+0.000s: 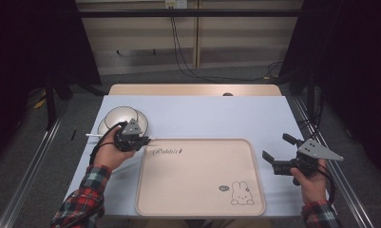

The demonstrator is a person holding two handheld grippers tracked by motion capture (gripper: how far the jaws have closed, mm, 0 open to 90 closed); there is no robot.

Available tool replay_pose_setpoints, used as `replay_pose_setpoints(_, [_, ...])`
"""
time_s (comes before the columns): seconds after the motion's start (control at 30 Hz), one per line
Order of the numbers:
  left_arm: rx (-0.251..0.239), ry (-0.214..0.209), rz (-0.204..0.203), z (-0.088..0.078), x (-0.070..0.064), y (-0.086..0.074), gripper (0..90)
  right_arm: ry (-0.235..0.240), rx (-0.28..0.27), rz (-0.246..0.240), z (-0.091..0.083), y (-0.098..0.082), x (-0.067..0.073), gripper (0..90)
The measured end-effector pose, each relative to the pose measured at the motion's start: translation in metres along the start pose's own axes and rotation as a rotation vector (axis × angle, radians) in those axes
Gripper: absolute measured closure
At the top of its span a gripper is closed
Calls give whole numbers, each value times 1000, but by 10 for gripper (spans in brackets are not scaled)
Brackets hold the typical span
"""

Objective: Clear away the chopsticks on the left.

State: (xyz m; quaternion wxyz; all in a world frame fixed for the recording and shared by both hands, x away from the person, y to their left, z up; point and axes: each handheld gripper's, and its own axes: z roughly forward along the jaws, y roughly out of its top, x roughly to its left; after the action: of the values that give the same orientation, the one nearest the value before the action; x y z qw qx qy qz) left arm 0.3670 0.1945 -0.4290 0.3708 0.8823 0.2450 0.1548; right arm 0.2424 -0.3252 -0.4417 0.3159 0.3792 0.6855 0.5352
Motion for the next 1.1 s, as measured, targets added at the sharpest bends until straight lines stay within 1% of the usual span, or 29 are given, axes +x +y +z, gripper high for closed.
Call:
replay_pose_setpoints(0.03, [-16,-3,-26,-5,0,3,876,-3,-2,-1,0,0,0,0])
replay_pose_setpoints(0.07, [-20,-9,-32,-10,3,6,875,-1,-3,0,0,0,-1,0])
replay_pose_setpoints(0.1, [-25,-4,-51,-16,4,8,875,-7,-1,-2,0,0,-1,0])
replay_pose_setpoints(0.13, [-51,2,-84,-20,6,11,876,-9,2,4,0,0,-1,0])
replay_pose_setpoints(0.17, [-68,-1,-117,-23,6,12,876,-8,-2,4,0,0,-1,0])
replay_pose_setpoints(0.2, [-68,-1,-117,-23,6,12,876,-8,-2,4,0,0,-1,0])
replay_pose_setpoints(0.23, [-121,-7,-172,-33,10,16,876,-9,-3,1,0,0,-1,0])
replay_pose_setpoints(0.27, [-121,-7,-172,-33,10,16,876,-9,-3,1,0,0,-1,0])
replay_pose_setpoints(0.3, [-166,-11,-219,-40,11,19,875,-7,-4,1,0,0,-1,0])
replay_pose_setpoints(0.33, [-166,-11,-219,-40,11,19,876,-7,-4,1,0,0,-1,0])
replay_pose_setpoints(0.37, [-201,7,-246,-47,12,21,876,-9,-2,3,0,0,-1,0])
replay_pose_setpoints(0.4, [-227,-1,-264,-50,13,23,875,-10,-2,6,0,0,-1,0])
replay_pose_setpoints(0.43, [-254,1,-277,-53,14,24,875,-7,-3,4,0,0,-1,0])
replay_pose_setpoints(0.47, [-254,1,-277,-53,14,24,875,-6,-4,4,0,0,-1,0])
replay_pose_setpoints(0.5, [-300,9,-300,-60,14,27,875,-5,-4,6,0,0,-1,0])
replay_pose_setpoints(0.53, [-300,9,-300,-60,14,27,875,-5,-4,6,0,0,-1,0])
replay_pose_setpoints(0.57, [-330,5,-326,-65,14,31,875,-4,-3,9,0,0,-1,0])
replay_pose_setpoints(0.6, [-330,5,-326,-65,14,31,875,-3,1,11,0,0,-1,0])
replay_pose_setpoints(0.7, [-365,15,-361,-72,12,37,876,-5,-1,6,0,0,-1,0])
replay_pose_setpoints(0.73, [-365,15,-361,-72,12,37,876,-4,2,9,0,0,-1,0])
replay_pose_setpoints(0.77, [-392,12,-376,-75,11,40,876,-2,-1,7,0,0,-1,0])
replay_pose_setpoints(0.8, [-392,12,-376,-75,11,40,876,-6,-3,7,0,0,-1,0])
replay_pose_setpoints(0.83, [-411,12,-390,-78,10,43,876,-3,-4,9,0,0,-1,0])
replay_pose_setpoints(0.87, [-420,4,-391,-79,10,45,876,-2,-2,8,0,0,-1,0])
replay_pose_setpoints(0.9, [-424,5,-398,-80,9,47,876,-1,0,16,0,0,0,0])
replay_pose_setpoints(0.97, [-437,1,-407,-83,9,51,877,-2,1,11,0,0,0,0])
replay_pose_setpoints(1.07, [-445,10,-405,-86,8,55,877,1,3,10,0,0,0,0])
replay_pose_setpoints(1.1, [-452,7,-413,-88,6,58,877,3,-5,12,1,-1,-1,0])
